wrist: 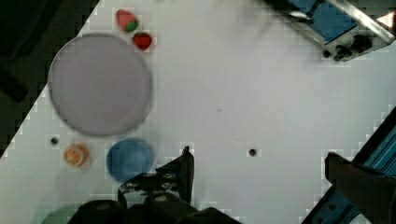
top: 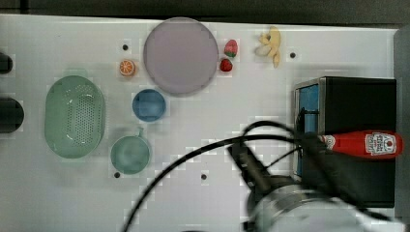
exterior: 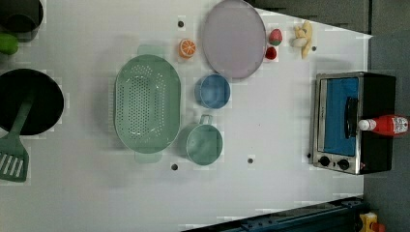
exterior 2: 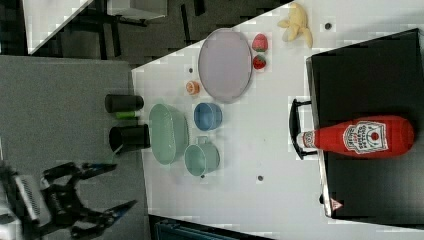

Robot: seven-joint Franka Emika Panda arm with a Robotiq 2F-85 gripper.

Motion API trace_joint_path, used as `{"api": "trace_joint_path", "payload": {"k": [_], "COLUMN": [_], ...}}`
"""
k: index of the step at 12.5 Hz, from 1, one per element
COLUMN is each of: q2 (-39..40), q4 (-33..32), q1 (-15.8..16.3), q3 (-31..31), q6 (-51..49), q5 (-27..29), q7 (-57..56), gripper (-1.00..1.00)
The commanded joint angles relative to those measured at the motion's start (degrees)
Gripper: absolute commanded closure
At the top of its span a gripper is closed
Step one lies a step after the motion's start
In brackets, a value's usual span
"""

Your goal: Pick Ketchup from oven and place it on table.

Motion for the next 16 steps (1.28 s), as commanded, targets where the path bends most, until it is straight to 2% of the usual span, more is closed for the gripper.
{"api": "trace_joint_path", "payload": {"k": [1, 6, 14, 16], "q2": [6.1, 13.2, 30.5, 34.0], "q4": [-2.1, -2.0, -1.0, -0.5], "q1": [-2.1, -2.3, -3.3, -3.6], "q3": [-6.6, -17.0, -28.0, -29.2], "q6": [1.1, 10.5, 30.9, 33.1], "q5": [0.8, 0.8, 1.0, 3.4], "q7": [-1.4, -1.4, -1.4, -1.4], "gripper": [-1.0, -1.0, -1.0, -1.0]}}
